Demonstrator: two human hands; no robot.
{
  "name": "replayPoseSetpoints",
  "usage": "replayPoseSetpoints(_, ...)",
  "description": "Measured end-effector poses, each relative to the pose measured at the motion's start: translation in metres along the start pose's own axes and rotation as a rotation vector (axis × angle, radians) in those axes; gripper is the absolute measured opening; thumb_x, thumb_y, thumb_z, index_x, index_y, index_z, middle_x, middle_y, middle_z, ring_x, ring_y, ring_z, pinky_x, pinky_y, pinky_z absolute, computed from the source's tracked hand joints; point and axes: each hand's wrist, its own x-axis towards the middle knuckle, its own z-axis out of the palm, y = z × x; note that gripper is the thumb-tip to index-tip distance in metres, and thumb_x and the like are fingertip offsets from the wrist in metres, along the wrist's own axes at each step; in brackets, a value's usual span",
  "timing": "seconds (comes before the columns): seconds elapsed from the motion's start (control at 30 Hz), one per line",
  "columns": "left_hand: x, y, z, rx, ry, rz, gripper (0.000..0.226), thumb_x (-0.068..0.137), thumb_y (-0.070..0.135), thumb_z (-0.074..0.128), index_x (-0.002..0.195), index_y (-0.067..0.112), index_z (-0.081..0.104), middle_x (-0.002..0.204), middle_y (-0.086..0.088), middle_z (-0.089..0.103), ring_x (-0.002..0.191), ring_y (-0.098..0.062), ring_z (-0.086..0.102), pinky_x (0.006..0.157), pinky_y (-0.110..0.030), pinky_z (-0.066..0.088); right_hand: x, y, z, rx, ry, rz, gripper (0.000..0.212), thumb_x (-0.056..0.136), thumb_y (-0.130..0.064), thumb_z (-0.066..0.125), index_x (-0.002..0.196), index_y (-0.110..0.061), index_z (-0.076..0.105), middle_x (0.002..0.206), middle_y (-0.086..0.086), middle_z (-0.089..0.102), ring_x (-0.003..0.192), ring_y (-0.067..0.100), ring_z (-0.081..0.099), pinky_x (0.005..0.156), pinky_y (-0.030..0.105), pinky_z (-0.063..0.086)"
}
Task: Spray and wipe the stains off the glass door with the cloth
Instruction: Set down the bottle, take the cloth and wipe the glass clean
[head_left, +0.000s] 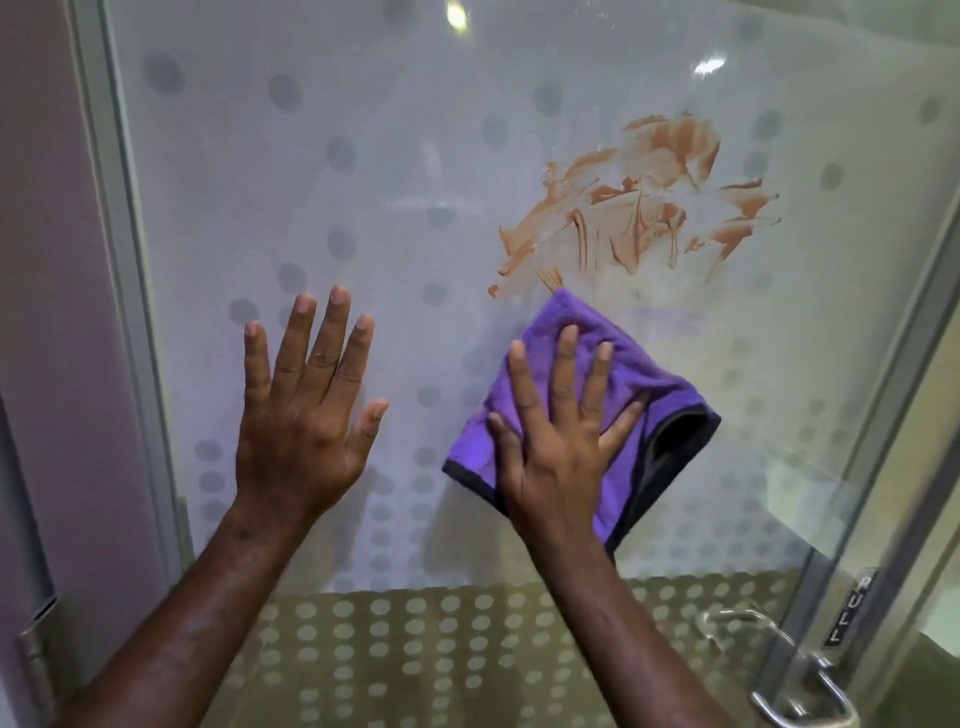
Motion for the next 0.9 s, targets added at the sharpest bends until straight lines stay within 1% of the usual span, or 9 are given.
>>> replayPoseSetpoints(0.17,0.000,0.001,-0.001,-0.006,0.002,-0.008,0.066,0.109,0.044,0.033,0.165,0.013,0.018,0.175,-0.012,0.012,0.163,-0.032,0.008,0.130,-0.059,0.003,-0.013,0.031,-0.014,0.078,-0.080,-0.158,0.091,0.101,-0.074,0.028,0.166,-0.018,-0.002,0.175,-0.007,-0.006,0.163,0.024,0.000,0.125,0.064,-0.005)
replayPoseSetpoints(0.33,0.006,0.006,-0.007,-0.033,0.053,-0.043,0.063,0.105,0.041,0.046,0.161,0.014,0.033,0.169,-0.015,0.029,0.158,-0.034,0.023,0.128,-0.061,0.016,-0.018,0.064,-0.022,-0.039,-0.148,-0.415,0.076,0.107,-0.062,0.034,0.166,-0.018,0.015,0.176,0.001,0.002,0.162,0.027,0.008,0.121,0.074,0.010)
replayPoseSetpoints(0.4,0.012,0.008,-0.011,-0.058,0.077,-0.059,0.058,0.102,0.037,0.053,0.155,0.015,0.043,0.165,-0.016,0.036,0.155,-0.035,0.028,0.127,-0.060,0.017,-0.018,0.067,-0.020,-0.089,-0.132,-0.445,0.079,0.104,-0.066,0.038,0.165,-0.019,0.020,0.175,0.004,0.005,0.162,0.029,0.010,0.118,0.078,0.013)
replayPoseSetpoints(0.47,0.024,0.006,-0.015,-0.087,0.079,-0.061,0.056,0.100,0.036,0.055,0.152,0.017,0.046,0.165,-0.016,0.036,0.156,-0.035,0.027,0.127,-0.058,0.016,-0.017,0.068,-0.018,-0.136,-0.113,-0.444,0.086,0.098,-0.075,0.042,0.165,-0.024,0.021,0.175,0.007,0.006,0.162,0.032,0.010,0.117,0.081,0.007)
replayPoseSetpoints(0.57,0.047,-0.002,-0.018,-0.109,0.066,-0.072,0.062,0.101,0.039,0.052,0.158,0.020,0.037,0.171,-0.014,0.025,0.161,-0.036,0.016,0.129,-0.061,0.009,-0.020,0.069,-0.014,-0.179,-0.090,-0.366,0.088,0.093,-0.082,0.043,0.164,-0.033,0.024,0.175,0.012,0.006,0.161,0.037,0.008,0.116,0.081,-0.002)
replayPoseSetpoints(0.63,0.058,-0.009,-0.019,-0.079,0.039,-0.090,0.068,0.102,0.041,0.048,0.163,0.021,0.026,0.174,-0.014,0.017,0.162,-0.037,0.009,0.128,-0.064,0.005,-0.025,0.065,-0.011,-0.182,-0.084,-0.312,0.078,0.099,-0.074,0.039,0.164,-0.033,0.024,0.175,0.013,0.006,0.161,0.039,0.008,0.115,0.082,-0.001)
replayPoseSetpoints(0.73,0.060,-0.010,-0.016,0.008,-0.018,-0.081,0.074,0.103,0.045,0.041,0.167,0.022,0.009,0.175,-0.015,0.008,0.162,-0.040,0.004,0.125,-0.070,0.006,-0.031,0.052,-0.007,-0.122,-0.065,-0.228,0.060,0.109,-0.050,0.034,0.165,-0.034,0.019,0.175,0.011,0.005,0.161,0.039,0.008,0.114,0.084,0.006)
replayPoseSetpoints(0.8,0.059,-0.010,-0.014,0.020,-0.028,-0.074,0.076,0.103,0.046,0.039,0.167,0.022,0.005,0.175,-0.015,0.005,0.162,-0.040,0.003,0.125,-0.072,0.007,-0.031,0.041,-0.004,-0.082,-0.037,-0.160,0.058,0.110,-0.040,0.034,0.165,-0.034,0.017,0.175,0.009,0.005,0.161,0.038,0.008,0.114,0.084,0.007)
replayPoseSetpoints(0.9,0.059,-0.010,-0.014,0.028,-0.035,-0.077,0.076,0.103,0.047,0.036,0.167,0.022,0.004,0.175,-0.015,0.004,0.162,-0.040,0.003,0.125,-0.072,0.008,-0.015,0.017,-0.003,-0.046,-0.002,-0.128,0.055,0.111,-0.038,0.034,0.164,-0.033,0.021,0.175,0.010,0.009,0.160,0.040,0.012,0.115,0.083,0.008)
